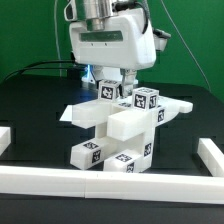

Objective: Assemble chair

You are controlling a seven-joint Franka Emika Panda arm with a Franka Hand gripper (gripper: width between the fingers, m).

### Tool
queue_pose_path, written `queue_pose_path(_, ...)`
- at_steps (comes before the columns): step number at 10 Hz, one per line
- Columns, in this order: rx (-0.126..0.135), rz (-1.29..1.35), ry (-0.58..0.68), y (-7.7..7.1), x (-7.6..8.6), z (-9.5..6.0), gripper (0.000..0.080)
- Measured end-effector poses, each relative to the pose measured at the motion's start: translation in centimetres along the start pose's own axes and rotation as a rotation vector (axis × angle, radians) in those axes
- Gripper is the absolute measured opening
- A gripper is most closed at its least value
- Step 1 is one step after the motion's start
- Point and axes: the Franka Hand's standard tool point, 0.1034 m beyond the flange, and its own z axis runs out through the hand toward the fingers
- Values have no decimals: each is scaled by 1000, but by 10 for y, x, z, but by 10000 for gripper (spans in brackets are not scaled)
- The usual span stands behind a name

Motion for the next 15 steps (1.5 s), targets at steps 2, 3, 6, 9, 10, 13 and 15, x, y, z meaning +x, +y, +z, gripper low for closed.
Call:
queue_pose_path(2, -37, -279, 15, -3, 8, -5, 649)
queue_pose_path(3, -55, -411, 30, -7, 11, -8, 649)
queue_pose_path(6, -57, -409, 32, -7, 11, -8, 649)
queue_pose_path(9, -52, -226, 37, -7, 11, -7, 282)
queue_pose_path(10, -51, -154, 38, -8, 11, -7, 282)
queue_pose_path(13, -33, 163, 44, -7, 17, -9, 282)
queue_pose_path(15, -22, 355, 49, -8, 17, -9, 282)
